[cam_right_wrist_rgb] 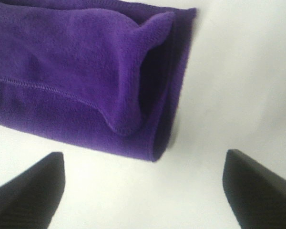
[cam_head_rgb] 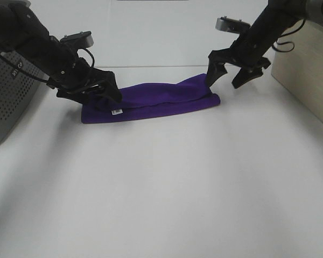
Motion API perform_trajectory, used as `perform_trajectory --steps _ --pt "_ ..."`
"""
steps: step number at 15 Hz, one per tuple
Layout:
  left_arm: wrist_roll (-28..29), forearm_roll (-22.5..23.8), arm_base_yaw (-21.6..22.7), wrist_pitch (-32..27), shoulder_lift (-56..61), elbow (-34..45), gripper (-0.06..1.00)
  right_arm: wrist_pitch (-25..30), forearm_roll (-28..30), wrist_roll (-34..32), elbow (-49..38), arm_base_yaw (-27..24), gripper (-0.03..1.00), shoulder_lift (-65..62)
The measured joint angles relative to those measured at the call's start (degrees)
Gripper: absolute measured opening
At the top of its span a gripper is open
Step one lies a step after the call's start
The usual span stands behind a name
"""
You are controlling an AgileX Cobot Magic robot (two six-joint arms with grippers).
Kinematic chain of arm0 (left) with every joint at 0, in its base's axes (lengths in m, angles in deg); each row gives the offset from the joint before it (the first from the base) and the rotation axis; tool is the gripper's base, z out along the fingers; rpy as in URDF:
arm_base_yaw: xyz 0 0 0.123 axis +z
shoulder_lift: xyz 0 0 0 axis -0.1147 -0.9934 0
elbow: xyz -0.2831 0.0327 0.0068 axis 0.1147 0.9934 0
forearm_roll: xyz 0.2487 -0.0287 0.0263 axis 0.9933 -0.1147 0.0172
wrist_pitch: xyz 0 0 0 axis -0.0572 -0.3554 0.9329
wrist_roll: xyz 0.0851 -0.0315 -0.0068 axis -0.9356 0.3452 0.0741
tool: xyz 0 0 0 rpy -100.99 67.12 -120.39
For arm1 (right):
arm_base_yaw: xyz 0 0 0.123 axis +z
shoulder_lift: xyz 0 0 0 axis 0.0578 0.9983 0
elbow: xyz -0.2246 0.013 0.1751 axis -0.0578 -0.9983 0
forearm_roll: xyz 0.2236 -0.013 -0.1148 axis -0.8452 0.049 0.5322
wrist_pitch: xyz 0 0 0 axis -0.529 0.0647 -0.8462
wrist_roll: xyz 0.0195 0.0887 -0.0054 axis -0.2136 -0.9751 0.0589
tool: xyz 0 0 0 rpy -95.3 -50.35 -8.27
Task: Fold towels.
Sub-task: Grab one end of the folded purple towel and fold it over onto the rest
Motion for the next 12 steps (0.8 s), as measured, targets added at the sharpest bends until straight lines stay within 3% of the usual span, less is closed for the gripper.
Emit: perform_trajectory --steps 3,6,9,12 --pt "4.47 3.15 3.55 -4.41 0.69 -0.57 0.85 4.58 8.37 -8.19 1.32 0.0 0.88 -4.64" --pt "4.81 2.69 7.91 -4.98 0.4 -0.63 0.85 4.87 9.28 -10.43 1.32 0.0 0.88 -6.36" --pt "2.01 -1.32 11.52 -7.62 -2.58 -0.63 0.85 5.16 9.22 -12.43 1.32 0.0 0.88 -7.28" --pt "-2.23 -6.25 12.38 -10.54 -6.65 -3.84 0.85 5.16 8.14 -12.83 1.32 0.0 0.88 -7.91"
